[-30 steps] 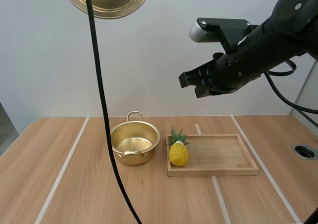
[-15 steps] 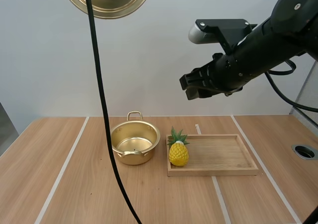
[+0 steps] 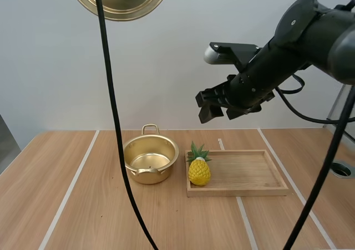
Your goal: Open the pot, put the pineapple inside, and close it
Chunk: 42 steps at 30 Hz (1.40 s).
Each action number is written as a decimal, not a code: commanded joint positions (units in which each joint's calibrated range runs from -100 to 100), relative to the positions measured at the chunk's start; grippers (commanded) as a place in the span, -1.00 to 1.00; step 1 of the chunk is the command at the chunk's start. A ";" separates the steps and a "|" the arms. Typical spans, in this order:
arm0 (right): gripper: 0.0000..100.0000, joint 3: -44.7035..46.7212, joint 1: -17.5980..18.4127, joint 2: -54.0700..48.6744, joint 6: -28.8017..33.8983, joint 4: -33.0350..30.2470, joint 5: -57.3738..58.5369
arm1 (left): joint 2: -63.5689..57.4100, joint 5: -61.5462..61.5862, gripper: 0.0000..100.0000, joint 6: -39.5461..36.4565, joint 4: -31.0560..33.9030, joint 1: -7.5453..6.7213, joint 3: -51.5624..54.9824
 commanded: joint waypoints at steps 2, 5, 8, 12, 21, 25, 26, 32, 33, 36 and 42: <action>1.00 -0.66 -0.15 3.03 -0.80 1.11 0.08 | -0.48 -2.06 -1.00 -0.50 -0.40 -0.15 -0.55; 1.00 -0.66 -0.15 5.89 -1.74 1.00 0.08 | -0.48 -2.06 -1.00 -0.50 -0.40 -0.15 -0.55; 1.00 0.67 -0.15 7.99 -1.90 1.17 0.08 | -0.48 -2.06 -1.00 -0.50 -0.40 -0.15 -0.55; 1.00 4.26 -0.15 9.87 -3.00 1.90 -1.46 | -0.48 -2.06 -1.00 -0.50 -0.40 -0.15 -0.55; 1.00 13.08 -0.15 10.27 -6.40 4.41 -11.86 | -0.48 -2.06 -1.00 -0.50 -0.40 -0.15 -0.55; 1.00 14.84 -0.15 10.27 -7.20 5.25 -14.53 | -0.48 -2.06 -1.00 -0.50 -0.40 -0.15 -0.55; 1.00 14.87 -0.15 10.27 -7.19 5.91 -14.92 | -0.48 -2.06 -1.00 -0.50 -0.40 -0.15 -0.55; 1.00 14.99 1.38 12.18 -7.88 7.36 -16.54 | -0.48 -2.06 -1.00 -0.50 -0.40 -0.15 -0.55; 1.00 14.99 1.68 12.99 -7.88 7.36 -16.73 | -0.48 -2.06 -1.00 -0.50 -0.40 -0.15 -0.55; 1.00 14.99 2.19 15.70 -7.88 7.11 -17.75 | -0.48 -2.06 -1.00 -0.50 -0.40 -0.15 -0.55; 1.00 14.99 2.19 19.19 -8.20 6.48 -20.04 | -0.48 -2.06 -1.00 -0.50 -0.40 -0.15 -0.55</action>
